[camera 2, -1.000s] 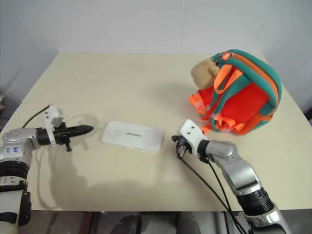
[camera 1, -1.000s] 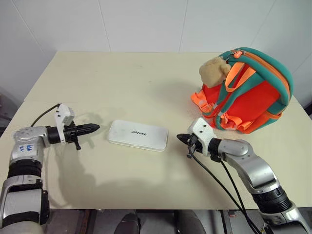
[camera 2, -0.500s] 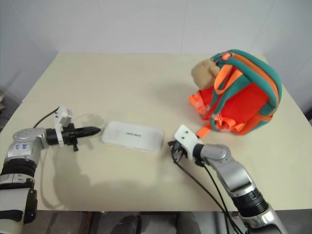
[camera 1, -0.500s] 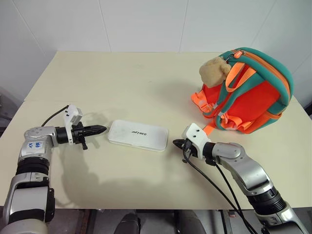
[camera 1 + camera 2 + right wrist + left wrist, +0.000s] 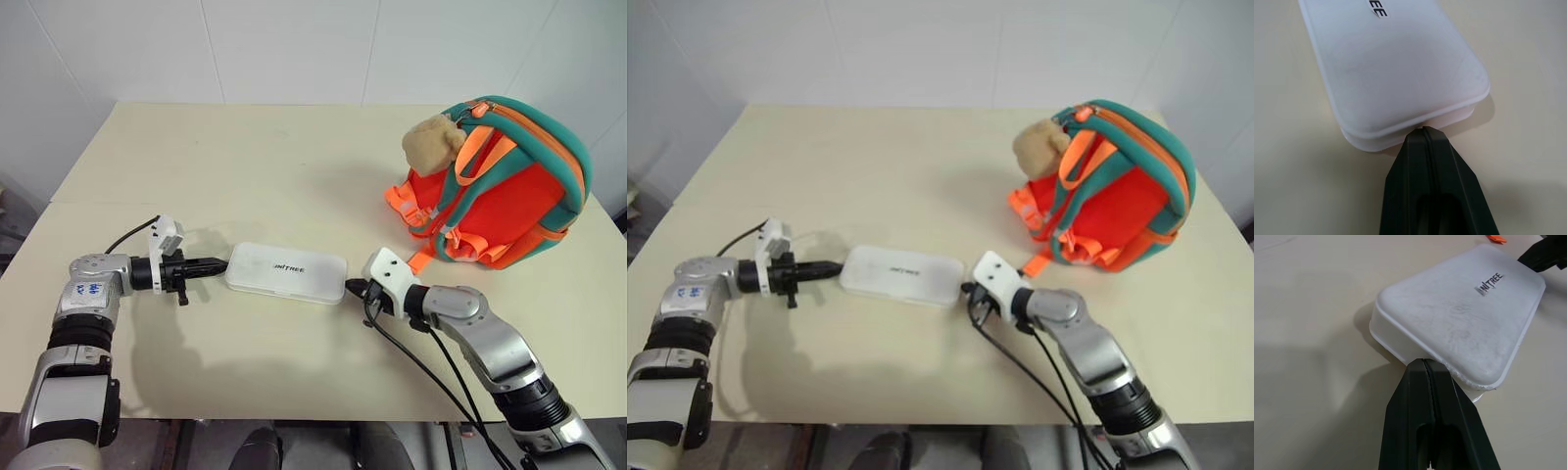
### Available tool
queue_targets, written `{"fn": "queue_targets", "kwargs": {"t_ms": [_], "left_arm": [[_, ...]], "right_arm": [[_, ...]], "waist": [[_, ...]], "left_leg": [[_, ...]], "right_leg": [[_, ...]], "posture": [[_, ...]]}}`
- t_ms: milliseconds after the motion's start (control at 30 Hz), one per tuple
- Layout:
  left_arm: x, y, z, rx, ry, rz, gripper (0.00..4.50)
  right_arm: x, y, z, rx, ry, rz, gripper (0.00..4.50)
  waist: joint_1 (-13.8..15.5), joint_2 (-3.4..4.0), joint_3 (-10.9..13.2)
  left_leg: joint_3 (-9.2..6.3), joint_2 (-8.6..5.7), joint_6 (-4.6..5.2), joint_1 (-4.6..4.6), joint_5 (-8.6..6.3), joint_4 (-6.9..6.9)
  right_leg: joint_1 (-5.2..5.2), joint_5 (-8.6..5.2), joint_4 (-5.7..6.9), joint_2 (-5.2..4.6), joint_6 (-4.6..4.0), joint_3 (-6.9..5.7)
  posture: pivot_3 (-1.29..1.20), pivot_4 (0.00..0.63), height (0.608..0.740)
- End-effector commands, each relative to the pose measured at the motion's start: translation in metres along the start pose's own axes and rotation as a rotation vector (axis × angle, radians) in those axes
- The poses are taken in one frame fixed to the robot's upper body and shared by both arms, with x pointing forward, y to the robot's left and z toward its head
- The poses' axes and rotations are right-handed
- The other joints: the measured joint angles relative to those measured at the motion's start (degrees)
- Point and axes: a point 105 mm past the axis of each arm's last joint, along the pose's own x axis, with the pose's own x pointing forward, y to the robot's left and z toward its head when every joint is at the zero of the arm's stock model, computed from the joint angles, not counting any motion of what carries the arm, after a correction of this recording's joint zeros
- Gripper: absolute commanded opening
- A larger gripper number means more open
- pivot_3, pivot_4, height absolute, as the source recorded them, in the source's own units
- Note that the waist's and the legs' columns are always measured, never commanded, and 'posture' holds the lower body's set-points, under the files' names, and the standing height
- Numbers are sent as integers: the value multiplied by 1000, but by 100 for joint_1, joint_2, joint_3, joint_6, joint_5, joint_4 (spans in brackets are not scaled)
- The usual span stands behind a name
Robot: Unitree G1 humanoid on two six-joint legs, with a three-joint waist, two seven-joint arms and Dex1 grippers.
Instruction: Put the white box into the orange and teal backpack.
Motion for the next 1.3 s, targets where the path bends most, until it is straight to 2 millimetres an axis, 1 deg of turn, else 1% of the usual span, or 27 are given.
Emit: {"fn": "queue_targets", "kwargs": {"t_ms": [33,267,500,633,733,900,1100,1300], "left_arm": [[6,-15,6,36,14,-97,0],[4,-35,1,30,73,-188,0],[2,-50,-5,20,112,-230,0],[2,-56,-7,17,118,-232,0],[3,-63,-11,15,128,-244,0],[6,-73,-13,8,127,-259,0],[9,-75,-15,8,129,-261,0],[9,-68,-14,27,132,-223,0]], "right_arm": [[1,9,27,-62,-95,58,120],[-7,13,24,-100,-70,106,120],[-15,17,21,-129,-34,154,120],[-21,22,19,-130,-13,195,120],[-28,29,14,-119,16,235,120],[-34,36,10,-115,45,271,120],[-36,33,8,-113,62,265,120],[-39,28,1,-100,87,250,120]], "waist": [[-4,0,0],[-1,0,0],[2,0,0],[3,0,0],[1,0,0],[11,0,0],[15,0,0],[21,0,0]], "left_leg": [[0,0,0,0,0,0],[2,1,0,-1,0,-3],[2,2,4,-1,-3,-3],[2,2,5,-1,-3,-4],[3,2,5,-1,-3,-4],[3,2,8,0,-7,-3],[3,2,10,2,-8,0],[3,2,10,1,-8,0]], "right_leg": [[0,0,0,0,0,1],[-1,0,-5,0,0,2],[0,0,-4,0,0,3],[0,0,-6,1,0,3],[0,0,-8,0,0,4],[1,0,-10,0,-1,5],[4,1,-12,0,-2,6],[5,1,-14,0,-2,5]], "posture": [[0,150,740],[0,150,740],[0,150,740],[0,150,740],[0,150,740],[0,150,740],[0,150,740],[0,150,740]]}}
